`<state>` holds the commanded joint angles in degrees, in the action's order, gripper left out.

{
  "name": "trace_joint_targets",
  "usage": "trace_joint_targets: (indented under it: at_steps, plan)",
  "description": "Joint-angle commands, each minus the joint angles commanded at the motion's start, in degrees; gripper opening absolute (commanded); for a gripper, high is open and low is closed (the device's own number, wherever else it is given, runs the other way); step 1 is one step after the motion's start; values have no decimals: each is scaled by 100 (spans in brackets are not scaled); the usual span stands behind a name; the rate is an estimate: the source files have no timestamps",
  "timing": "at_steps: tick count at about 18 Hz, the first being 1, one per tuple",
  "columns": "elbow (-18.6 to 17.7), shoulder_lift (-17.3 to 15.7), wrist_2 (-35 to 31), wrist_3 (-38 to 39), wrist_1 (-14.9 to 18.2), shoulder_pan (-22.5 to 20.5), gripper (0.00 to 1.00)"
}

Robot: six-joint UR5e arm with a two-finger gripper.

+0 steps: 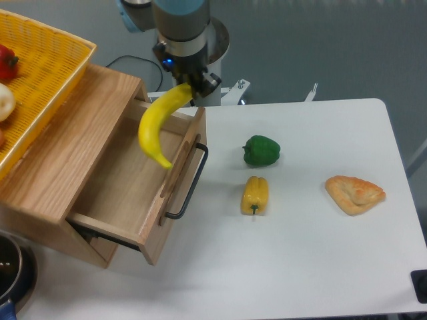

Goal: Place the banana in the top drawer
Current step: 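Lower the banana down into the open drawer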

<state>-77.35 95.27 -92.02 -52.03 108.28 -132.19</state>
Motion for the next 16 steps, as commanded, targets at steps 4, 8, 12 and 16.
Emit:
trace_joint_targets:
  at_steps: [4, 8, 12, 16]
  plan:
    - [114, 228, 9, 158, -9, 79, 34]
    - [211, 448, 9, 325, -44, 123, 34]
    - [211, 589, 18, 465, -299, 211, 34]
    - [211, 642, 9, 519, -308, 290, 34]
